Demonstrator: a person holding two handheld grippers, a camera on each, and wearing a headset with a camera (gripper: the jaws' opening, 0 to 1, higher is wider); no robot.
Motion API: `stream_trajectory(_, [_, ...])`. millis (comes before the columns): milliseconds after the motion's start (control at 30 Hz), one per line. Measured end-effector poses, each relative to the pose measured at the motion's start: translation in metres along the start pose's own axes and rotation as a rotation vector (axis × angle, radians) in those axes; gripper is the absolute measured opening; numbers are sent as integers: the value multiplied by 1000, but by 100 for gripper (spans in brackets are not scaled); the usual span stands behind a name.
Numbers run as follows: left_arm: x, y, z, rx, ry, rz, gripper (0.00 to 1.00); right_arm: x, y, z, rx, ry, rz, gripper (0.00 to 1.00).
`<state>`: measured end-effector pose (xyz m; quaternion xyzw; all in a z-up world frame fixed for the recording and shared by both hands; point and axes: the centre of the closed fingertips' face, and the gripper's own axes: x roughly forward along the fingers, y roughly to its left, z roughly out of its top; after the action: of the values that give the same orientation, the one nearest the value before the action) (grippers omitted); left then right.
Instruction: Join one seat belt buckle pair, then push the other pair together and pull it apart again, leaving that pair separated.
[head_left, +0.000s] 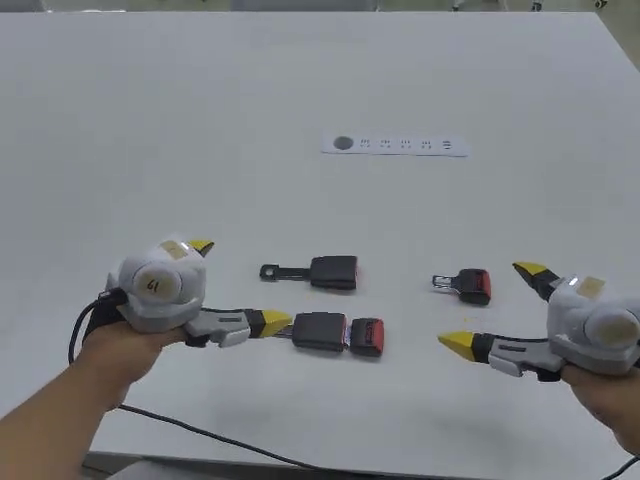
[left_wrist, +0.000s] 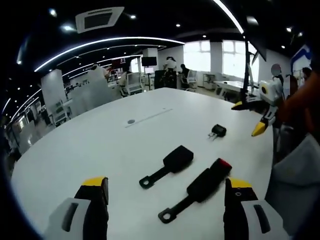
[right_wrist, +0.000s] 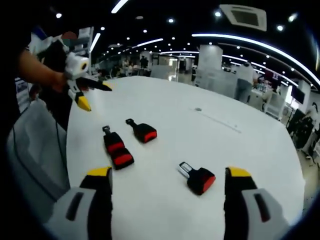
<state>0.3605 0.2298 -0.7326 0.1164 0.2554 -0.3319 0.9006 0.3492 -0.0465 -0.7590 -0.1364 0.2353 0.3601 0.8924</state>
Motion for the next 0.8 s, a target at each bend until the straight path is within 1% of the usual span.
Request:
stream_trajectory(100, [-7, -11, -1, 15, -5, -45, 100, -5, 3, -5, -11, 16, 2, 97])
stream_trajectory(200, [-12, -19, -2, 17, -14, -70, 100, -10, 5, -7, -24, 19, 3, 98])
stream_trajectory(233, [-12, -18, -3, 14, -12, -71, 100, -12, 5, -8, -24, 19, 1, 98])
stream_trajectory(300, [-14, -20, -6, 11, -15, -77, 100, -14, 6, -8, -17, 15, -5, 98])
stream_trajectory(400, [-17, -25, -10, 2, -16, -99, 100, -19, 8, -10, -3, 8, -16, 98])
stream_trajectory(467, [-18, -28, -14, 7, -5, -116, 100, -20, 12, -11, -2, 6, -11, 99])
stream_trajectory(533, [-18, -28, -16, 20, 6, -118, 100, -20, 14, -13, -6, 10, -6, 99])
stream_trajectory(600, [-19, -30, -14, 18, 3, -122, 100, -21, 16, -14, -9, 12, 3, 99])
stream_trajectory(633, [-19, -30, -13, 18, 2, -123, 100, -21, 17, -13, -9, 5, 6, 99])
stream_trajectory(800, [-16, -33, -11, 41, 5, -131, 100, -20, 14, -9, -9, -5, -5, 99])
